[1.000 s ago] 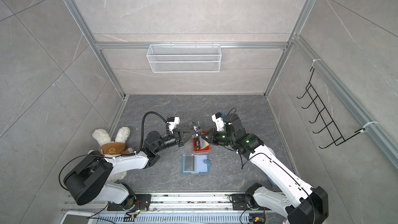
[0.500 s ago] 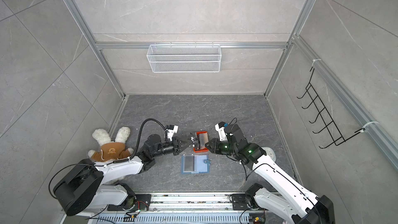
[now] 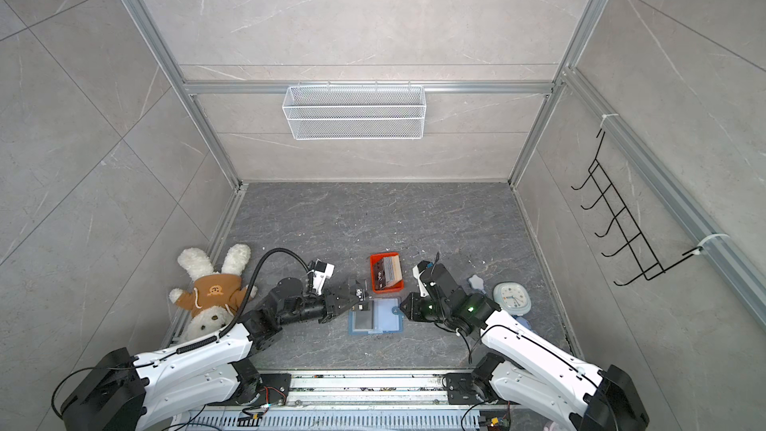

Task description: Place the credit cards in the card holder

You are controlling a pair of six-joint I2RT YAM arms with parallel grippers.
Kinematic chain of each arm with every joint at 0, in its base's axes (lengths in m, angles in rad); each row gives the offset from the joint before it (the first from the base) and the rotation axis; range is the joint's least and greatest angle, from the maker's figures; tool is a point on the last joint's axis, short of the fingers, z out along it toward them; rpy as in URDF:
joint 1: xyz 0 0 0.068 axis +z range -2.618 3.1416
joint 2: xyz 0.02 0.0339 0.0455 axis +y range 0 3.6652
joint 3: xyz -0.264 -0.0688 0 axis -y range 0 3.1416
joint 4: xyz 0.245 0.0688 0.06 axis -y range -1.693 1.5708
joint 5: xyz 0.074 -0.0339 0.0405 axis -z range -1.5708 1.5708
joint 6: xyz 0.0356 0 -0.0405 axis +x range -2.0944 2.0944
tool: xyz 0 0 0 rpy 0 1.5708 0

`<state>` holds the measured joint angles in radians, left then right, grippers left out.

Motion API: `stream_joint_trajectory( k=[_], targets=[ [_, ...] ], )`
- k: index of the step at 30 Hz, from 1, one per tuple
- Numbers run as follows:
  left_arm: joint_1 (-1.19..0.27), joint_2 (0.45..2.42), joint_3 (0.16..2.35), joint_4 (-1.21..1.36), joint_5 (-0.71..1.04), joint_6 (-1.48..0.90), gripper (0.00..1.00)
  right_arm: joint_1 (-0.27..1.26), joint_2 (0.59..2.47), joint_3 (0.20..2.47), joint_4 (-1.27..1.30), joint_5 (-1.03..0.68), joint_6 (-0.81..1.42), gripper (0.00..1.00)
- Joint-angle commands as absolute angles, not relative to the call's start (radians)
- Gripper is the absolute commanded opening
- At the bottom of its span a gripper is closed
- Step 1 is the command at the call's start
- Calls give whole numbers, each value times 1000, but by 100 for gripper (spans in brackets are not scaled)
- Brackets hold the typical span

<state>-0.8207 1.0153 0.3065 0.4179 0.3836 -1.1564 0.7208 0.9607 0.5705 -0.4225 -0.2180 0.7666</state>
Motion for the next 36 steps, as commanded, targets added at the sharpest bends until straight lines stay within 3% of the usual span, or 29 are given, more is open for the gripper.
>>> stream_joint_trajectory(
  k=[1, 8, 22, 36],
  targets=[
    [-862, 1015, 306, 402, 278, -1118, 0, 733, 990, 529, -350, -191, 814, 22],
    [-969, 1091, 292, 447, 134, -1108, 0, 737, 1051, 481, -288, -187, 836, 19],
    [-1006, 1245, 312, 497, 130, -1088, 0, 736, 1168, 433, -187, -217, 862, 15],
    [-1008, 1266, 324, 484, 146, -1076, 0, 739, 1223, 399, -119, -223, 882, 13]
  ],
)
